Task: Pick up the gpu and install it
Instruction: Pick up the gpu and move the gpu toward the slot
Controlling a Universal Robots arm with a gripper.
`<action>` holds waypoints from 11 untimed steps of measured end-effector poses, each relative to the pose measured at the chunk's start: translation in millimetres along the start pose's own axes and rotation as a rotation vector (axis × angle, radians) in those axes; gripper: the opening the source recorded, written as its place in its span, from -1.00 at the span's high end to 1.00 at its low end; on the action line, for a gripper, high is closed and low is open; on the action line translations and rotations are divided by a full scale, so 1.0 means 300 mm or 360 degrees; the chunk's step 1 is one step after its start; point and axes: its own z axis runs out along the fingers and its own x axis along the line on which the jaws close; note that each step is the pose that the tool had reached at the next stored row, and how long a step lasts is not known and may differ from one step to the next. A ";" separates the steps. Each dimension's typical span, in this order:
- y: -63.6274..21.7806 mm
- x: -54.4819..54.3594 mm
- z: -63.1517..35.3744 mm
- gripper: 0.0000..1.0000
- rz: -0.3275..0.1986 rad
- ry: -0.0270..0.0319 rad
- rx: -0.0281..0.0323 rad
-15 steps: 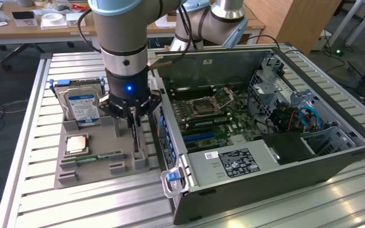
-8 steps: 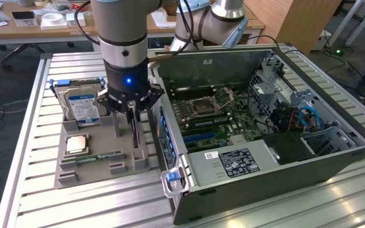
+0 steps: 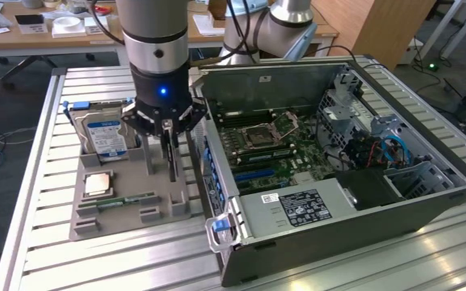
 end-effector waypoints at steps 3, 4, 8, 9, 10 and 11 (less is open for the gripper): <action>0.002 -0.001 -0.025 0.47 0.0000 0.00000 -0.00073; 0.003 -0.001 -0.033 0.47 0.0000 0.00002 -0.00094; 0.006 -0.002 -0.066 0.47 0.0000 0.00005 -0.00167; 0.006 -0.002 -0.075 0.47 0.0000 0.00006 -0.00180; 0.007 -0.002 -0.083 0.47 0.0001 0.00007 -0.00188; 0.008 -0.002 -0.092 0.47 0.0000 0.00007 -0.00196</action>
